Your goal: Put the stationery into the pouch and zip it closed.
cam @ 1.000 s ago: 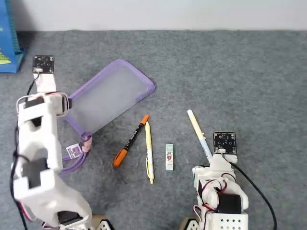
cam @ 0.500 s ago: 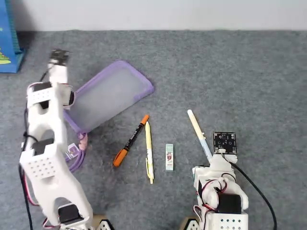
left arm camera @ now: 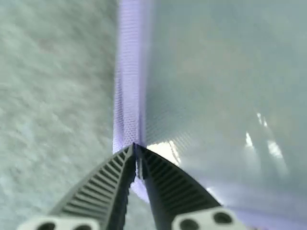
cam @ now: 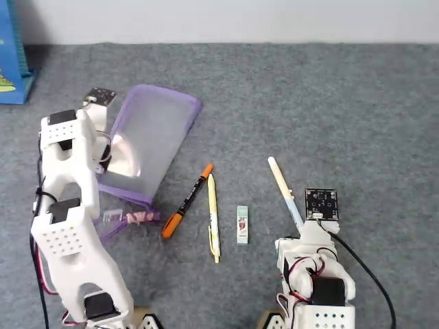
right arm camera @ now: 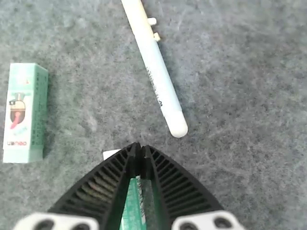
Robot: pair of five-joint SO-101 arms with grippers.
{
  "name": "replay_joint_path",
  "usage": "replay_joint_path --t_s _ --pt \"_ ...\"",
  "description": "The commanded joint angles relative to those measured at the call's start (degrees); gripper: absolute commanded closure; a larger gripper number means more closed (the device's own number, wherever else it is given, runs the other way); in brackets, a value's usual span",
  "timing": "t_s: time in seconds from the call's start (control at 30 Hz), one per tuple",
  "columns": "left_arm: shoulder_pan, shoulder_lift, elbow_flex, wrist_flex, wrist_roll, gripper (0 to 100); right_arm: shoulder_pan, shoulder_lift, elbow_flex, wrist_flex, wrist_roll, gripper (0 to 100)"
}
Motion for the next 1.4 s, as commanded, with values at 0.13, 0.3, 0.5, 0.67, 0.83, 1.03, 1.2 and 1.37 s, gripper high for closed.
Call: replay_joint_path --t_s 0.13,0.3,0.5,0.67,0.83,1.03,1.2,1.37 --pt "5.4 0.0 0.2 13.1 -0.4 99 13.3 -0.7 -3.3 0.3 0.9 98.7" --pt "8.0 -0.1 0.1 16.4 -0.2 99 13.1 -0.7 -3.9 -0.5 14.4 98.7" --pt "8.5 -7.1 0.5 16.4 4.0 99 9.5 -0.7 -4.3 -1.5 18.5 98.7" --pt "4.9 -19.0 1.8 16.4 5.5 98 1.9 -0.7 -6.2 -1.5 18.5 98.7" --pt "-1.8 -30.2 5.8 16.2 5.5 98 -3.6 -0.2 -7.7 -2.9 18.5 94.7" --pt "-7.8 -43.5 17.1 12.7 5.4 98 -10.4 0.0 -15.3 0.0 16.8 91.3" --pt "-11.7 -58.6 34.7 4.1 5.4 98 -17.3 0.6 -18.6 0.7 17.1 91.4" --pt "-13.0 -72.3 46.5 0.7 5.4 98 -21.0 9.9 -23.9 0.5 19.0 91.4"
